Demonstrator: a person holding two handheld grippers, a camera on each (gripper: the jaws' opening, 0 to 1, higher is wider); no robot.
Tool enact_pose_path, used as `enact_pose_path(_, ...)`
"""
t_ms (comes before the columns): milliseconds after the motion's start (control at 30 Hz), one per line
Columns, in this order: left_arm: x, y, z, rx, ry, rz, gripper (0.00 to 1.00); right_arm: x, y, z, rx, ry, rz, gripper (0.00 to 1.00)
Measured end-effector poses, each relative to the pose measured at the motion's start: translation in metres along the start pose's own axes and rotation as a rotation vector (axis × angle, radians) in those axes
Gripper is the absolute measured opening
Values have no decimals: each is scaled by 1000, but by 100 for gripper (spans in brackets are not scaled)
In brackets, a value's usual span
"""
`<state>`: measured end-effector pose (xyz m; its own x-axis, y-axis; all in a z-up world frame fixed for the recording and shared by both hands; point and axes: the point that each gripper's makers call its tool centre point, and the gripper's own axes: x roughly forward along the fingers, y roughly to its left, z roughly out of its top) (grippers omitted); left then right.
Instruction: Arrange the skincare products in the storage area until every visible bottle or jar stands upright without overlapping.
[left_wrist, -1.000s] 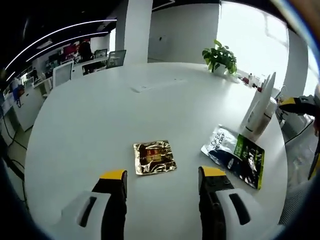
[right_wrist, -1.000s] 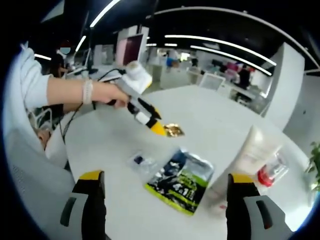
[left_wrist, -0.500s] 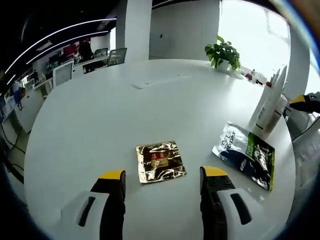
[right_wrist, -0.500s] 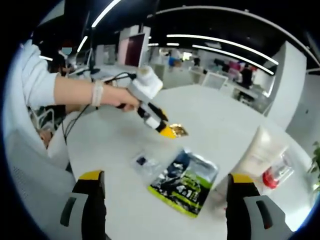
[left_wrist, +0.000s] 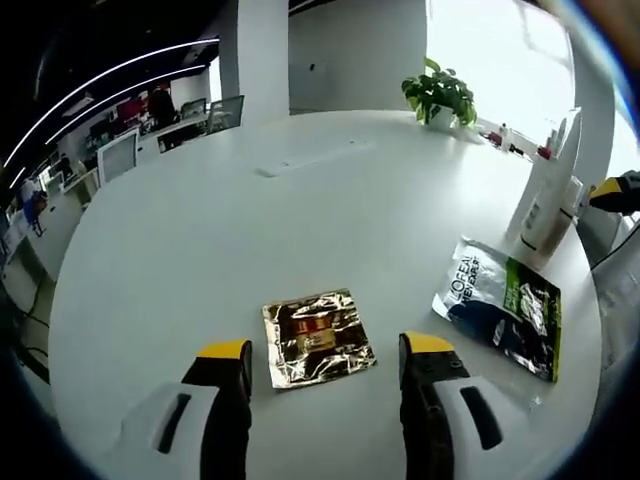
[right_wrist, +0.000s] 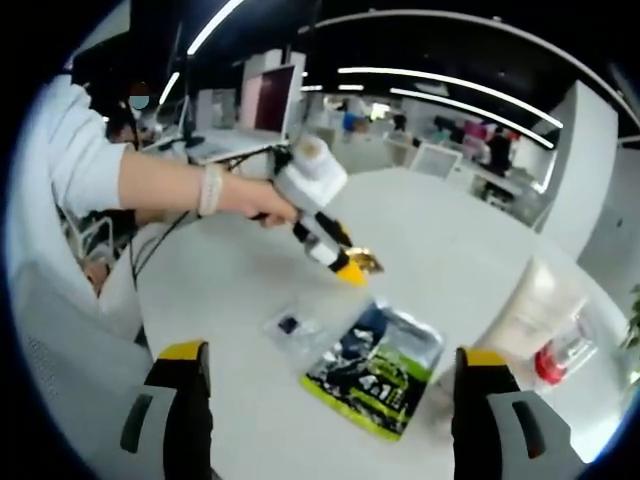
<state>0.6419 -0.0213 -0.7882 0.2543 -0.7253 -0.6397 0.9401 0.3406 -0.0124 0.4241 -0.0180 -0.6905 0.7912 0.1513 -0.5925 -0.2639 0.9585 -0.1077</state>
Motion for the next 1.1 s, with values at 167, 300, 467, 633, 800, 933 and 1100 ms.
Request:
enact_pose_path(167,3,6,1,26,10,20,49,2,0,0,3,1,4,100)
enact_pose_path(300,3,4,2,27,12,20,46,4,2,-1,5,4,10,100)
enact_pose_path(467,5,0,3,35,25,20,38,4,3,-1,6,3,11,100)
enact_pose_path(633,7,-2,3,39,34,20,35,4,3,-1,5,2,10,100)
enact_pose_path(800,5,-6,3,49,38,19,34,5,4,-2,2,5,13,100)
enact_pose_path(933,3,-9,2,41,39,16,33,6,5,1,-1,-2,17,100)
enact_pose_path(1100,2,-7,1,37,45,11,33,8,6,2,-10,-5,24,100)
